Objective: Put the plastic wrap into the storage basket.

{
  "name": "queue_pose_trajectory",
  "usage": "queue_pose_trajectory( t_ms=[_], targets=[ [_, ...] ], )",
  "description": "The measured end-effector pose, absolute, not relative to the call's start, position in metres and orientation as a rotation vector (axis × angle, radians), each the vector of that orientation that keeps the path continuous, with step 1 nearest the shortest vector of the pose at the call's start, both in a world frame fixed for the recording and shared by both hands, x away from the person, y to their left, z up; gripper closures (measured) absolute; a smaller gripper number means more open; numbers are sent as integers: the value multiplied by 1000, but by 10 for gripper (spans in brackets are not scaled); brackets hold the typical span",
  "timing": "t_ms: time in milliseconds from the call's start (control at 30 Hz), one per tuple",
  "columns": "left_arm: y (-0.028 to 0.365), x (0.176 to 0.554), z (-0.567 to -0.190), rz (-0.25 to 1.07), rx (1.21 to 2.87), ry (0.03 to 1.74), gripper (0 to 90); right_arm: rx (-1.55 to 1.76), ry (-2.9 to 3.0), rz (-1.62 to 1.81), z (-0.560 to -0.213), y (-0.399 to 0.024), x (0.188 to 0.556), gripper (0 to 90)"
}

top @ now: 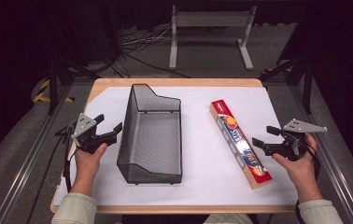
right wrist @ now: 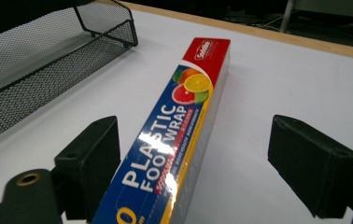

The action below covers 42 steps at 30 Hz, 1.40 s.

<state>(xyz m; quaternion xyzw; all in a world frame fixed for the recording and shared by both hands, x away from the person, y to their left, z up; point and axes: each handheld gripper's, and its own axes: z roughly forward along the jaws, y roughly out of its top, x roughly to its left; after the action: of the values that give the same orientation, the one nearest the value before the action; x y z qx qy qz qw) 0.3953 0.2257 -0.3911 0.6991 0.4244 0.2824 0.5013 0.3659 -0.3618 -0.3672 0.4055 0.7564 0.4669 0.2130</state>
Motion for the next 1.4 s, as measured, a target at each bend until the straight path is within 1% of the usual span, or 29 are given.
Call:
queue_pose_trajectory(
  t_ms=[333,367,400,433,500,600,667,833,867,900,933,1033,1067,1100,1267,1400],
  targets=[
    [224,393,-393,646,1725,1039,208,1119,2129,1302,-356,-340,379,198],
    [225,391,-392,653,1731,1033,208,1126,2136,1306,-355,-337,381,221],
    [225,390,-392,654,1730,1034,206,1142,2180,1270,-353,-333,384,323],
    [228,389,-392,653,1717,1043,203,1144,2216,1228,-351,-328,389,366],
    [229,389,-393,649,1715,1046,201,1145,2220,1215,-350,-325,391,370],
    [231,388,-394,653,1712,1060,201,1121,2232,1159,-346,-313,397,362],
    [230,387,-394,662,1720,1059,199,1201,2252,1108,-347,-305,401,361],
    [229,385,-393,680,1722,1056,199,1352,2279,1044,-352,-297,410,320],
    [229,385,-393,682,1726,1057,200,1373,2280,1017,-355,-296,413,297],
    [228,385,-393,685,1730,1054,201,1390,2272,987,-357,-295,415,294],
    [228,386,-393,691,1735,1054,201,1427,2273,932,-362,-292,418,254],
    [227,386,-393,690,1739,1051,199,1464,2277,899,-366,-289,421,243],
    [227,386,-393,691,1741,1052,199,1475,2280,862,-371,-287,423,206],
    [228,386,-393,689,1737,1050,198,1482,2283,843,-373,-286,425,193],
    [230,385,-393,682,1729,1049,194,1525,2316,731,-384,-280,429,170],
    [232,385,-394,666,1724,1044,186,1585,2313,632,-391,-275,433,169]
  ],
)
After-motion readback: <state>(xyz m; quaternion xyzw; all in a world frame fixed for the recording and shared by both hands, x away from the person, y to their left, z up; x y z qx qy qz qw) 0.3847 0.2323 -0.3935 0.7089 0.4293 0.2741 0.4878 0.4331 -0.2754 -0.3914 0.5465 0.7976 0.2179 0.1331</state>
